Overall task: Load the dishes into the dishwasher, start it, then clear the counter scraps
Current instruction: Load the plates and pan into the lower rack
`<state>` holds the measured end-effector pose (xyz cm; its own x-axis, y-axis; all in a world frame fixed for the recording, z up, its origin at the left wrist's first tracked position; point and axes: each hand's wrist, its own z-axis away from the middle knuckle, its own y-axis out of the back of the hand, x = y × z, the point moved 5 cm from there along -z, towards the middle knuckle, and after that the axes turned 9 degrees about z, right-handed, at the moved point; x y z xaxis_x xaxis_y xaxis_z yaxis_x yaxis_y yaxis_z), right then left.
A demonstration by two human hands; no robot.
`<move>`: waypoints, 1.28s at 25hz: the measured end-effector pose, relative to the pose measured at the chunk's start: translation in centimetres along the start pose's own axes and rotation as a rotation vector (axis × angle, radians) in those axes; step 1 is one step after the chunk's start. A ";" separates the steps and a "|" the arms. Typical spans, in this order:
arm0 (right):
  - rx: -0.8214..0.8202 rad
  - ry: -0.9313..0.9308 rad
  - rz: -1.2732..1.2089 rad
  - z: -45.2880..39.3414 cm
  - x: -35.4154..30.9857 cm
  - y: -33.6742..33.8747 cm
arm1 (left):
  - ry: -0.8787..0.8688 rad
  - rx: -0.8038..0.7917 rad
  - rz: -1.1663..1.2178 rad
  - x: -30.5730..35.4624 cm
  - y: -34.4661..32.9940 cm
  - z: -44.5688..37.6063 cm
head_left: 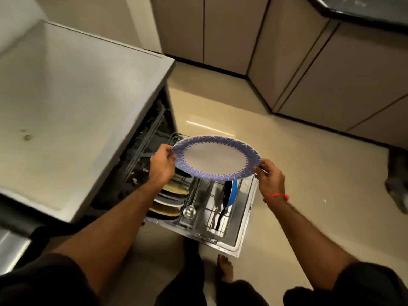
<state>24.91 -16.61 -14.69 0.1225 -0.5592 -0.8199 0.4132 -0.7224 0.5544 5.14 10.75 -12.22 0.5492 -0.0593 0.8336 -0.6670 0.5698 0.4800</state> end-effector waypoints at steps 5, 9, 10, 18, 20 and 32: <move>0.135 -0.036 0.109 -6.5 8.3 -3.4 | -0.054 -0.104 -0.033 -5.6 -9.9 -9.3; 0.198 -0.006 0.147 -10.9 15.6 -7.7 | -0.025 -0.081 -0.050 -11.9 -17.2 -15.0; 0.200 0.002 0.156 -11.9 17.2 -8.6 | -0.033 -0.053 -0.062 -13.0 -18.5 -16.2; 0.130 0.006 0.277 -13.3 24.6 -12.8 | -0.119 -0.129 -0.295 -18.1 -24.5 -19.8; 0.127 -0.015 0.264 -13.0 25.1 -13.0 | -0.154 -0.181 -0.355 -18.2 -25.0 -19.9; 0.250 0.121 0.134 -13.8 21.7 -12.2 | -0.193 0.000 -0.172 -18.0 -22.6 -18.3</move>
<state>34.98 -14.34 -41.23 0.2740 -0.6146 -0.7397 0.1529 -0.7316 0.6644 19.59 13.91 -43.06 0.5487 -0.3106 0.7762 -0.5717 0.5380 0.6194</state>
